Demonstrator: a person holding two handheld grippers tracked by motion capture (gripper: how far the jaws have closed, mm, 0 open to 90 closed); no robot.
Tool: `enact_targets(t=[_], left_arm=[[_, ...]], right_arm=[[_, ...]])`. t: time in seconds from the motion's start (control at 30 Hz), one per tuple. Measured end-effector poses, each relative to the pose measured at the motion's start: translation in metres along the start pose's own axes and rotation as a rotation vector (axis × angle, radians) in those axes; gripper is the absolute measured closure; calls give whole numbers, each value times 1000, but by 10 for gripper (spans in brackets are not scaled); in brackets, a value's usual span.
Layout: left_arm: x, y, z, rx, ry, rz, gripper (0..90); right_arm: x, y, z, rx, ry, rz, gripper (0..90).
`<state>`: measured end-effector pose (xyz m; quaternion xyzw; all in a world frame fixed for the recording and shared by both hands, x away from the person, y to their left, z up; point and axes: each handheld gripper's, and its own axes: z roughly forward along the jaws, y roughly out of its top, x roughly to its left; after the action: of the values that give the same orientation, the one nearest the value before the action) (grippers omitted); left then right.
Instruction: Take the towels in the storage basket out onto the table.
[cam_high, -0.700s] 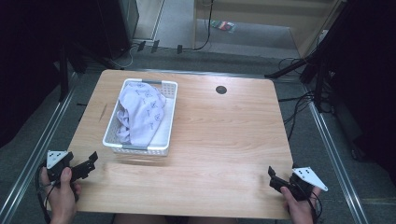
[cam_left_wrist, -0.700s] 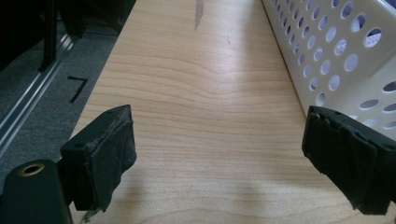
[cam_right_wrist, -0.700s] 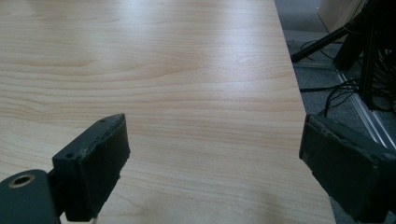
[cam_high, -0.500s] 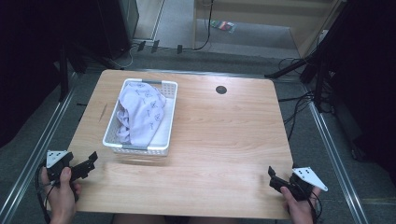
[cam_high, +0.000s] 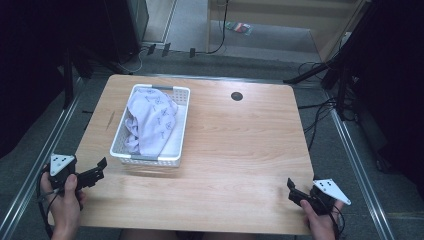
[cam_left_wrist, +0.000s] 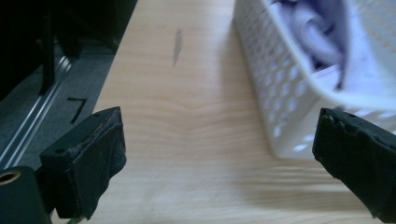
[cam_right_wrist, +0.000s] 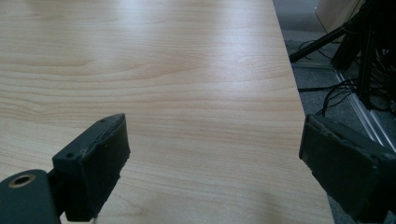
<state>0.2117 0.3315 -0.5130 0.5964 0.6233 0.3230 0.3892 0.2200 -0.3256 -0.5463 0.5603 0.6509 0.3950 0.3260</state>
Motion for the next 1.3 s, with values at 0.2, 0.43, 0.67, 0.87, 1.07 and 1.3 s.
enact_targets(t=[0.2,0.43,0.67,0.87,1.07,1.3], left_arm=[[-14,22,-6,-7,-54,11,15],[-32,47,0,5,-82,54,15],[-46,68,11,24,-103,71,15],[-60,83,25,44,-109,100,15],[-72,94,38,62,-130,113,15],[-87,107,52,78,-143,124,15]], right_arm=[[0,0,0,-5,0,0,85],[0,0,0,-3,-2,2,85],[0,0,-1,-4,0,2,85],[-1,0,0,-6,3,-2,85],[-1,0,-1,-6,4,0,85],[-1,0,-1,-7,5,-2,85]])
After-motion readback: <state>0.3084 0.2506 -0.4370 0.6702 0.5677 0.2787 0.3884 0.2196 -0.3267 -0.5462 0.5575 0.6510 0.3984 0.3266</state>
